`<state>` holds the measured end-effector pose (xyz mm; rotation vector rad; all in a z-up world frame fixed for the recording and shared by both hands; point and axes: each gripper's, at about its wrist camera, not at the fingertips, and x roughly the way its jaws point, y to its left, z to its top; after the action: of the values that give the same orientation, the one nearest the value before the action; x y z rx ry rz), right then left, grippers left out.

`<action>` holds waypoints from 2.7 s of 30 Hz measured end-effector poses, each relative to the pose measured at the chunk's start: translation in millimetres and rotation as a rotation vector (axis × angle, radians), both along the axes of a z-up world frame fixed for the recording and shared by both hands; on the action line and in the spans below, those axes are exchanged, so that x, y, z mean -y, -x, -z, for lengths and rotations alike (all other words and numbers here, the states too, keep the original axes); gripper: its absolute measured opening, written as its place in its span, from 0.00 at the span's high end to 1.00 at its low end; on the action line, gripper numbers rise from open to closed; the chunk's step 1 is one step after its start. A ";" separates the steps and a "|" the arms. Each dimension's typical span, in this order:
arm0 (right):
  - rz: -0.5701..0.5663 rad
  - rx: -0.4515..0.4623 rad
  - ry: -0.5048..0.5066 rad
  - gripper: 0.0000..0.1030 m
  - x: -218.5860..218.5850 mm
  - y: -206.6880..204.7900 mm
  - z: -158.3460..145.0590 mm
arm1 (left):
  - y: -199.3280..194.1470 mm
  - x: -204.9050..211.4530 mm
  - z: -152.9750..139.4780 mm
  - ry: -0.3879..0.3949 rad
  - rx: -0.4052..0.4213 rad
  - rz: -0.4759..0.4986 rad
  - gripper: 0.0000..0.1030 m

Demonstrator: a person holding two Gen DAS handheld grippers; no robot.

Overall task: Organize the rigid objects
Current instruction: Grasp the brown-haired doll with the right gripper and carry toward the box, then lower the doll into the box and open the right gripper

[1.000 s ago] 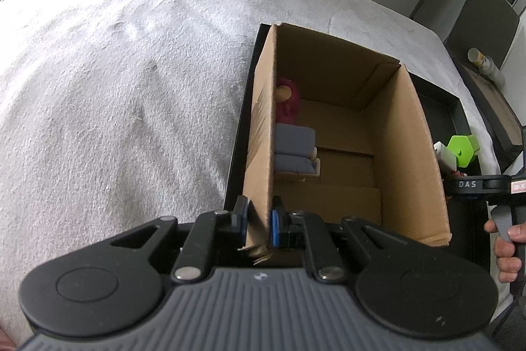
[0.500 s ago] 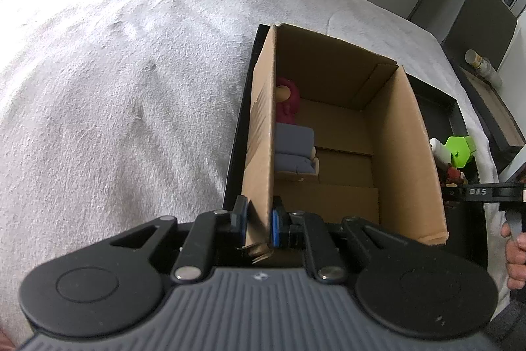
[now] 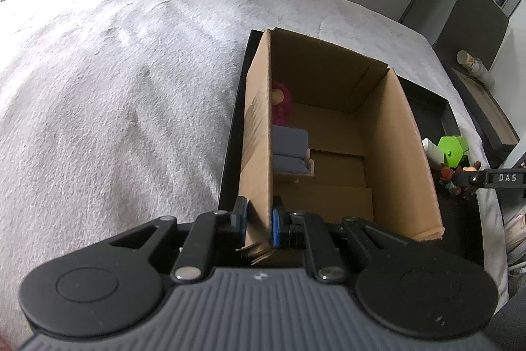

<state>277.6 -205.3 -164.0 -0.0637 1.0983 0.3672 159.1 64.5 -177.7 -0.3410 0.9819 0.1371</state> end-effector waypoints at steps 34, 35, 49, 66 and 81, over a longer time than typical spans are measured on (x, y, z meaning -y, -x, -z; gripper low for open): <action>-0.170 0.079 -0.071 0.59 -92.5 -1.4 -71.5 | 0.0 -2.9 6.0 0.059 0.025 0.063 0.86; -0.175 0.076 -0.072 0.59 -95.4 -1.0 -70.5 | 0.1 -2.8 6.3 0.060 0.024 0.067 0.86; -0.218 0.041 -0.016 0.59 -134.2 -5.7 -44.7 | 0.5 -6.9 7.9 0.090 0.019 0.054 0.85; -0.217 0.126 0.061 0.51 -146.6 -9.4 -45.2 | 0.8 -10.2 9.9 0.104 0.017 0.047 0.84; -0.196 0.104 0.041 0.45 -93.6 -3.9 -70.9 | 0.0 -8.6 8.8 0.093 0.015 0.046 0.84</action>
<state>281.5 -111.7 -93.1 -0.2255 0.9994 0.5117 159.0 73.2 -186.5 -0.4036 0.9828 0.0472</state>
